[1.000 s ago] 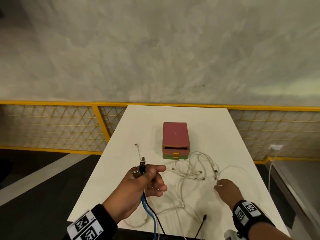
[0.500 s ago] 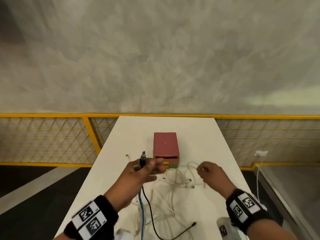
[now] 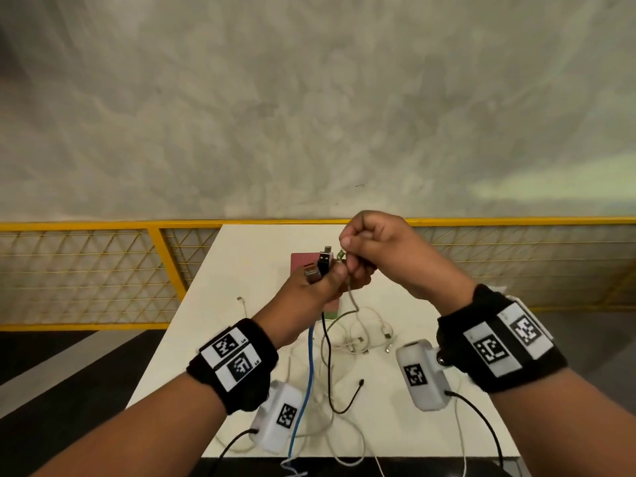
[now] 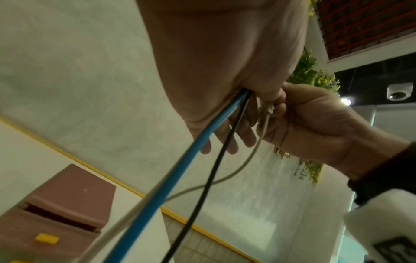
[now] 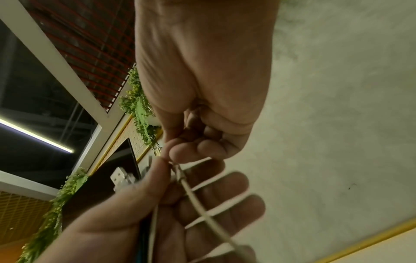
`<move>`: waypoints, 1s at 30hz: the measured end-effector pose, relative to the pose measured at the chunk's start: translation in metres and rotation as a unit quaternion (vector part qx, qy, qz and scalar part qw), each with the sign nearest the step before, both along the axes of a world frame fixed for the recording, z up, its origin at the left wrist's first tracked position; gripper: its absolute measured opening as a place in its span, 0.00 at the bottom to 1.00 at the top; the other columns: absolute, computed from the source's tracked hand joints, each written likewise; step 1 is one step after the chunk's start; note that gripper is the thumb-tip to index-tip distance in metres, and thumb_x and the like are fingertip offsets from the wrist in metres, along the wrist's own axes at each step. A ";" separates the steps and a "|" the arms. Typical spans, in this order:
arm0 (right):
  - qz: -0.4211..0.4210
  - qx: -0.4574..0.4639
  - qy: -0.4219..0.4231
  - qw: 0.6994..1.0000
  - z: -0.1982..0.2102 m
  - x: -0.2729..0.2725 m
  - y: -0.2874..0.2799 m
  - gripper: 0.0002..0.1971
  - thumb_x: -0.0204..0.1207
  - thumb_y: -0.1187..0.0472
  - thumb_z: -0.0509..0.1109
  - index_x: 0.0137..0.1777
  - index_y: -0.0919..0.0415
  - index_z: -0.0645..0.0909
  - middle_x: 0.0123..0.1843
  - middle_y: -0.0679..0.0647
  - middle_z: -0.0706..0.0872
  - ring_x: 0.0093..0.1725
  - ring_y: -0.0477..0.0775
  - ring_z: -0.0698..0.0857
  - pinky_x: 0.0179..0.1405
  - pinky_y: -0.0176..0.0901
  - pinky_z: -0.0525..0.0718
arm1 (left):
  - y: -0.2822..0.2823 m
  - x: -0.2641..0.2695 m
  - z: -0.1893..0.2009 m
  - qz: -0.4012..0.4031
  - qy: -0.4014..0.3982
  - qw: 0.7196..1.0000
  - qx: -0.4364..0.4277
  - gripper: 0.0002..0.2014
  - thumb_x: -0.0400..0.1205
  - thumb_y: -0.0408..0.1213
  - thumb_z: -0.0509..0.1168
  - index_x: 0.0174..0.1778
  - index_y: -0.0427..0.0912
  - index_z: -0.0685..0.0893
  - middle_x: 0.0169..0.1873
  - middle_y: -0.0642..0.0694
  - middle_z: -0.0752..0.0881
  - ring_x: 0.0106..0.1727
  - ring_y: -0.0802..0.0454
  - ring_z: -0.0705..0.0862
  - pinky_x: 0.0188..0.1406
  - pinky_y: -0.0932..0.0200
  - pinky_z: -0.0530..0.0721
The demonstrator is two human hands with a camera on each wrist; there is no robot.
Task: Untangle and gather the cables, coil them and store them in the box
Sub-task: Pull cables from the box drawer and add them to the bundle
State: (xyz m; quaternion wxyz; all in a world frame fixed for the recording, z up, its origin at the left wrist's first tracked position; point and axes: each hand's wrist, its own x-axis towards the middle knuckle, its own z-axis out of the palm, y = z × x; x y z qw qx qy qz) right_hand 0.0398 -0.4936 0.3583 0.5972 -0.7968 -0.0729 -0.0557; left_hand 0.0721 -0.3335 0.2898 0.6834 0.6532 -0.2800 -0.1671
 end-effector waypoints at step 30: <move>-0.130 0.502 0.314 0.796 -0.097 0.035 0.026 0.17 0.86 0.56 0.57 0.40 0.60 0.80 0.32 0.54 0.89 0.39 0.52 0.85 0.46 0.51 0.80 | 0.163 -0.097 -0.166 0.027 0.298 0.928 0.223 0.19 0.80 0.52 0.70 0.30 0.45 0.78 0.20 0.46 0.67 0.17 0.54 0.63 0.18 0.64 0.60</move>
